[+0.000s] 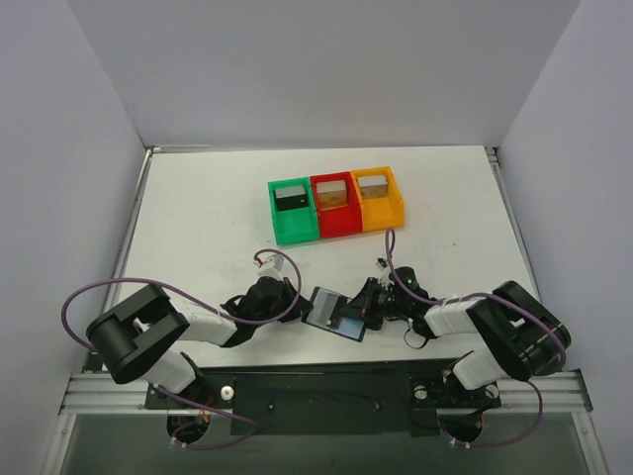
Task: Take the credit cards out of the card holder
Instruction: Remove the credit card from the card holder.
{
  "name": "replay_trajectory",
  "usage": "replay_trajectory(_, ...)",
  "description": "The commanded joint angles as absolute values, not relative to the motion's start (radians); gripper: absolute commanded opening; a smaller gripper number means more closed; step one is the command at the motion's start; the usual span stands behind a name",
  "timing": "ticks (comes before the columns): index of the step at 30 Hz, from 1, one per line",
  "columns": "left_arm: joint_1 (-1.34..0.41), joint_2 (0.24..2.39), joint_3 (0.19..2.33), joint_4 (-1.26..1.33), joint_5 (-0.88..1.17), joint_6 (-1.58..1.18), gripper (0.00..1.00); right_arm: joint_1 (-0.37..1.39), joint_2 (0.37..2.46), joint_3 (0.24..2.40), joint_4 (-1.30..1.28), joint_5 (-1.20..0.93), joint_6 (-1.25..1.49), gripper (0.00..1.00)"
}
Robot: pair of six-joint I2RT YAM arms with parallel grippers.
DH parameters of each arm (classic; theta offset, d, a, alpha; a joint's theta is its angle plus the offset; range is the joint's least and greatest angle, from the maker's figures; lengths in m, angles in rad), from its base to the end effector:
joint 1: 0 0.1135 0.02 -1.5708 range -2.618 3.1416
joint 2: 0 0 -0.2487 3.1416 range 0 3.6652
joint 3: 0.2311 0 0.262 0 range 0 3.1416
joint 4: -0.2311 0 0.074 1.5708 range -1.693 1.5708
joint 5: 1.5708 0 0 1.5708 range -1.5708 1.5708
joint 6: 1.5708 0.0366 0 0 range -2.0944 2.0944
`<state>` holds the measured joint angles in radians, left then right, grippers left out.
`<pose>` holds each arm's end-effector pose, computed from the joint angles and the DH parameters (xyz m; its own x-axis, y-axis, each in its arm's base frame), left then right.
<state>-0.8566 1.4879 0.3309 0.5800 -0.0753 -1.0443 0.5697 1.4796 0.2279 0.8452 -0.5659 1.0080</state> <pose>0.1655 -0.1867 0.0917 -0.7953 -0.3987 -0.4566 0.0490 0.7085 -0.7040 0.1837 0.1410 0.0964 -0.9135 0.2627 -0.3108 -0.1826 0.4179 0.8900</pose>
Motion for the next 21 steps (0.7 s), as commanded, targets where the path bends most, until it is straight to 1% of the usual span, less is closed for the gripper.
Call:
replay_trajectory(1, -0.854, 1.482, 0.307, 0.525, -0.101, -1.04, 0.0, 0.557, 1.41, 0.212, 0.787, -0.568, 0.953, 0.0)
replay_trajectory(3, -0.853, 1.467, 0.304, 0.525, -0.103, -1.039, 0.0, 0.554, 1.378, 0.215, 0.756, -0.566, 0.94, 0.0)
replay_trajectory(7, -0.847, 1.418, 0.304, 0.512, -0.101, -1.011, 0.01, 0.552, 1.281, 0.238, 0.587, -0.548, 0.884, 0.0)
replay_trajectory(9, -0.845, 1.396, 0.307, 0.499, -0.104, -1.0, 0.11, 0.552, 1.226, 0.256, 0.488, -0.522, 0.841, 0.0)
replay_trajectory(12, -0.844, 1.382, 0.314, 0.488, -0.103, -0.989, 0.22, 0.554, 1.14, 0.278, 0.367, -0.491, 0.778, 0.0)
replay_trajectory(13, -0.844, 1.378, 0.316, 0.486, -0.103, -0.985, 0.28, 0.552, 1.126, 0.288, 0.32, -0.479, 0.767, 0.0)
replay_trajectory(14, -0.844, 1.371, 0.318, 0.485, -0.103, -0.983, 0.31, 0.552, 1.097, 0.29, 0.299, -0.474, 0.753, 0.0)
replay_trajectory(15, -0.842, 1.367, 0.318, 0.483, -0.097, -0.982, 0.36, 0.552, 1.079, 0.298, 0.267, -0.463, 0.744, 0.0)
replay_trajectory(18, -0.833, 1.338, 0.327, 0.479, -0.075, -0.962, 0.44, 0.552, 1.022, 0.319, 0.206, -0.451, 0.726, 0.0)
replay_trajectory(21, -0.827, 1.266, 0.376, 0.396, -0.075, -0.931, 0.52, 0.552, 0.977, 0.342, 0.138, -0.44, 0.704, 0.0)
